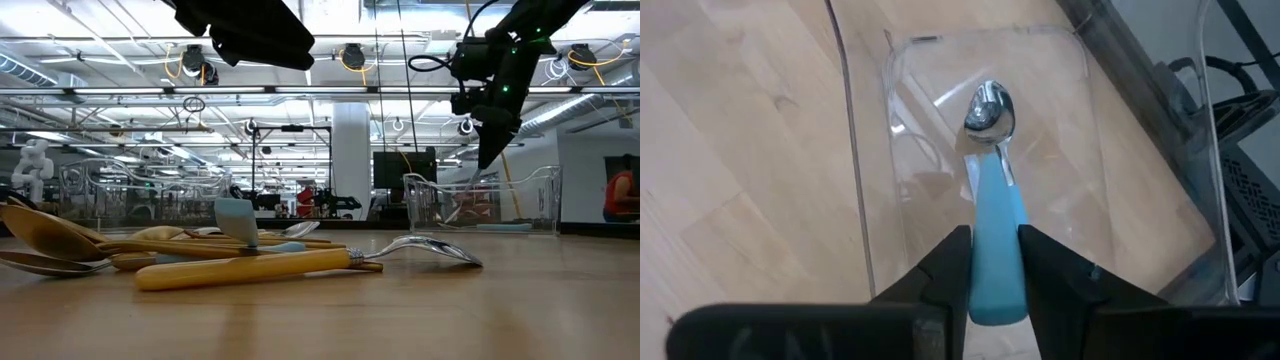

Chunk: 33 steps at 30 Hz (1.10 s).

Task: Sort silverware by color (type)
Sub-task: Put the blue spoon into the top right transparent bin

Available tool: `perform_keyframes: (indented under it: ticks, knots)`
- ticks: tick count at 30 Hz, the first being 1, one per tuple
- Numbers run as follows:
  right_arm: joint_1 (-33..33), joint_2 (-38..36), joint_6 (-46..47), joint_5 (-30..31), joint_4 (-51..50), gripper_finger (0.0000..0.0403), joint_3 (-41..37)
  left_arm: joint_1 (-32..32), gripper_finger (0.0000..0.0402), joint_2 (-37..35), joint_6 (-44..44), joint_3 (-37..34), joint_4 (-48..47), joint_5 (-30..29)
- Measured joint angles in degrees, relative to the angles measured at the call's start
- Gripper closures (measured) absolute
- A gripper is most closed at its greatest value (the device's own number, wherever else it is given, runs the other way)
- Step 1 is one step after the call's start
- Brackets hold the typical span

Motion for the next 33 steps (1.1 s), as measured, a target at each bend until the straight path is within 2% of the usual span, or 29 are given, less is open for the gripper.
perform_keyframes:
  ticks: [7,16,26,33]
  knots:
    - [0.0,0.0,-1.19,0.07,0.33,0.0329,0.0,0.0,0.0218,0.0,-0.44,0.0,0.83,-0.02]
    - [0.0,0.0,-1.16,0.19,0.85,0.0313,0.0,0.0,0.0218,0.0,-1.45,0.0,0.87,-0.04]
    - [0.26,-0.03,1.87,0.2,1.36,0.0271,0.0,0.0,0.0218,0.0,-1.23,0.0,0.87,-0.04]
    - [3.49,-2.49,5.63,0.04,1.53,0.0251,0.0,0.0,0.0218,0.0,-1.19,0.0,0.83,-0.04]
